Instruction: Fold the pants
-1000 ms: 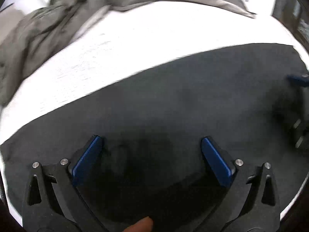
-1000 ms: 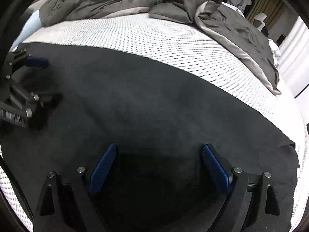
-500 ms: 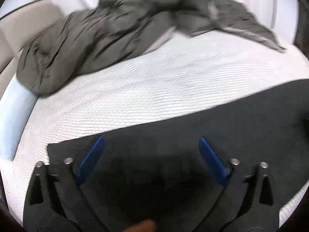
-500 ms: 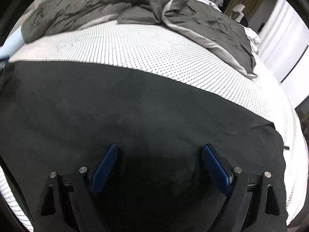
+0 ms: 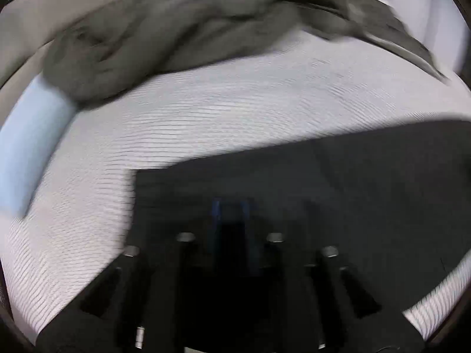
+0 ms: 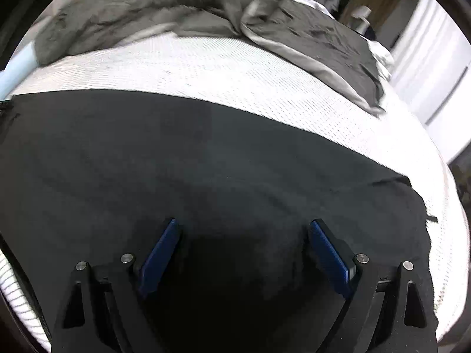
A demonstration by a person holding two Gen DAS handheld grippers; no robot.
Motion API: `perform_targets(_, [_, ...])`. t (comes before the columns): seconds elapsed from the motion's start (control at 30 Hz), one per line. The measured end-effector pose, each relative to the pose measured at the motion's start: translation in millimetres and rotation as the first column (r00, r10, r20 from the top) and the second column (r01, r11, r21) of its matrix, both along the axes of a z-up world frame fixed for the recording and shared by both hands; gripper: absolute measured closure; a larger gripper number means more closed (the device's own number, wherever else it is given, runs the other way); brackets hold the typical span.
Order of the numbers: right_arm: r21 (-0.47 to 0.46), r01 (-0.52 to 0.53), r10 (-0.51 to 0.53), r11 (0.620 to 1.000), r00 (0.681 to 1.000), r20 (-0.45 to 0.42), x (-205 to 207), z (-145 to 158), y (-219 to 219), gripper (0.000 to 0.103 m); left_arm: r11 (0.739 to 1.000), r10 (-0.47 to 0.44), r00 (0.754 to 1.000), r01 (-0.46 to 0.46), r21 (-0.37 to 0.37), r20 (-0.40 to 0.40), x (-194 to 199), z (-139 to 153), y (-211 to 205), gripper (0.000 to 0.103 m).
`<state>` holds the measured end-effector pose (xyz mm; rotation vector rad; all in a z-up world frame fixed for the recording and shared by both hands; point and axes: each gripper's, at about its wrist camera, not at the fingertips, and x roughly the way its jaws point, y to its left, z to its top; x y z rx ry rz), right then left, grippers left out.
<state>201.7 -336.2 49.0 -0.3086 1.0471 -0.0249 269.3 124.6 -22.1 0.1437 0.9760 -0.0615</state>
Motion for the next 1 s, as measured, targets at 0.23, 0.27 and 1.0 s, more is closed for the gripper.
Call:
perform_targets(0.23, [-0.01,-0.081,0.081,0.997,0.996,-0.032,3,-12,23,0.012,0.993,0.097,0.995,-0.097,0.066,0.001,-8,-21,29,0.08])
perform_targets(0.27, [-0.024,-0.064,0.063,0.998,0.997,-0.042,3,-16,19,0.012,0.992,0.11,0.994,-0.11,0.059,-0.006,-11,-20,36,0.086])
perform_targets(1.0, [0.042,-0.022,0.022,0.999,1.0,0.002,-34,-1,-10,0.011,0.998,0.053,0.994,-0.049,-0.048,0.097,-110,25,-25,0.07])
